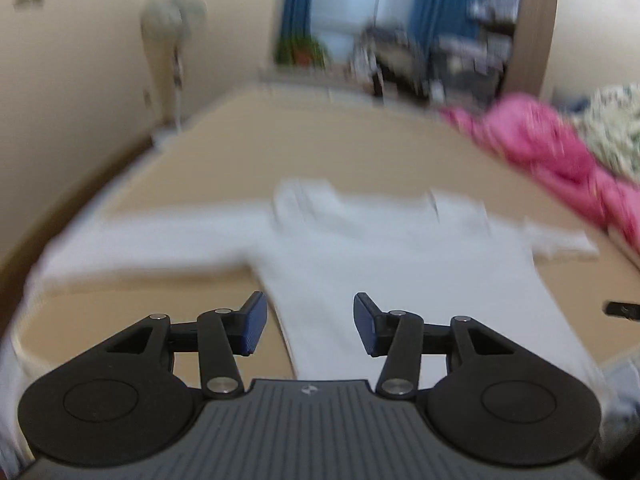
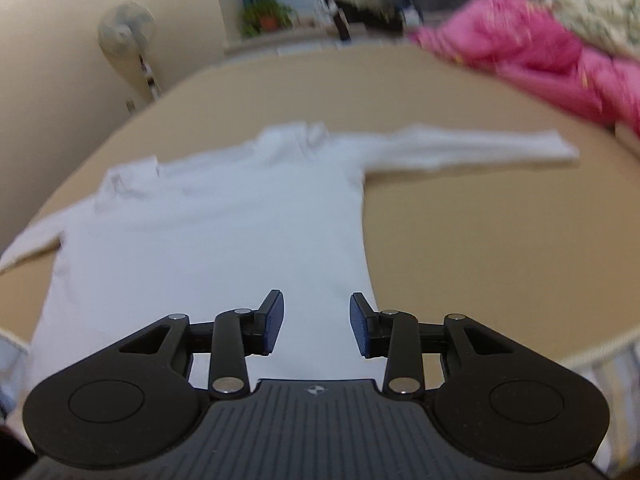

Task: Fold small clothes

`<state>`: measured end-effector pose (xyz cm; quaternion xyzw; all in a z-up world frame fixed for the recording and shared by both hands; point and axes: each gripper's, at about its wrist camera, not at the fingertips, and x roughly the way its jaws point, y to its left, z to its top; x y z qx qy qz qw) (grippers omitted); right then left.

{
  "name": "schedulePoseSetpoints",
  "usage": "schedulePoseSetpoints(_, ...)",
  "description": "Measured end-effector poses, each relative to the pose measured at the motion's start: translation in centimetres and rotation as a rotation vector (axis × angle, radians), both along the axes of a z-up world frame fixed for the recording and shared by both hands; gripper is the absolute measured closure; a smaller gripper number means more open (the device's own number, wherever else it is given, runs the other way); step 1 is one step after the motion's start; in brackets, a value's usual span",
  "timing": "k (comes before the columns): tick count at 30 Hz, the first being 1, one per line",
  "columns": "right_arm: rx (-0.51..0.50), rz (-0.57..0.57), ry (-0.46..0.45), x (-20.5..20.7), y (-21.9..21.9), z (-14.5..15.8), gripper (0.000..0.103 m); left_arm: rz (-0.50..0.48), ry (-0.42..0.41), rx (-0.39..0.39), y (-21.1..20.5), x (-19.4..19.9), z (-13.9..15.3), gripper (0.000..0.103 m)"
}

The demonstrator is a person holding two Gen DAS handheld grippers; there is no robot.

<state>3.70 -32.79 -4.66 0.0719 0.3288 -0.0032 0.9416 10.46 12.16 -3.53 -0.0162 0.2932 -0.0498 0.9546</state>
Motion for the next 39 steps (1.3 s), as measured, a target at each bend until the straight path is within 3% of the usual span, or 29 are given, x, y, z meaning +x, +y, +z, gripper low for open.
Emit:
schedulePoseSetpoints(5,0.001,-0.038,-0.222,3.0,-0.9,5.6,0.065,0.098,-0.151,0.067,2.7,5.1,4.2,0.048)
schedulePoseSetpoints(7,0.008,-0.005,-0.255,5.0,-1.1,6.6,0.065,0.134,-0.144,0.062,4.7,7.8,4.0,0.048)
schedulePoseSetpoints(10,-0.023,0.042,-0.287,8.2,-1.2,6.9,0.061,0.224,-0.047,0.006,8.9,12.1,2.1,0.048)
schedulePoseSetpoints(15,-0.029,0.087,-0.219,11.8,-1.5,3.0,0.06,0.419,0.131,-0.155,16.7,14.8,-2.7,0.049)
schedulePoseSetpoints(16,-0.019,0.08,-0.188,12.2,-1.5,1.8,0.06,0.496,0.197,-0.199,18.4,15.3,-3.5,0.05)
schedulePoseSetpoints(18,-0.022,0.055,-0.075,13.7,-1.0,0.1,0.06,0.609,0.243,-0.315,21.9,15.2,-4.9,0.048)
schedulePoseSetpoints(20,0.029,0.053,-0.074,14.6,-0.9,-0.2,0.06,0.712,0.299,-0.402,24.3,15.0,-6.3,0.048)
schedulePoseSetpoints(24,0.024,0.053,-0.055,16.3,-0.2,-0.8,0.061,0.82,0.311,-0.553,27.6,13.9,-8.0,0.052)
schedulePoseSetpoints(27,0.054,0.054,-0.029,16.5,0.2,-1.4,0.061,0.846,0.284,-0.581,28.2,13.4,-8.4,0.054)
schedulePoseSetpoints(29,0.045,0.056,0.001,16.4,0.9,-2.0,0.061,0.858,0.277,-0.569,28.4,13.7,-8.5,0.061)
schedulePoseSetpoints(31,0.031,0.055,0.04,16.6,1.1,-2.5,0.061,0.883,0.286,-0.536,28.7,13.8,-8.6,0.088)
schedulePoseSetpoints(34,0.0,0.047,0.11,17.1,1.3,-3.8,0.061,0.929,0.254,-0.515,28.5,13.5,-7.7,0.098)
schedulePoseSetpoints(35,-0.002,0.049,0.122,17.2,1.3,-4.1,0.061,0.927,0.23,-0.478,28.7,13.9,-7.7,0.099)
schedulePoseSetpoints(39,-0.009,0.075,0.124,17.2,1.7,-4.2,0.061,0.796,0.047,-0.158,22.7,15.9,-2.9,0.1)
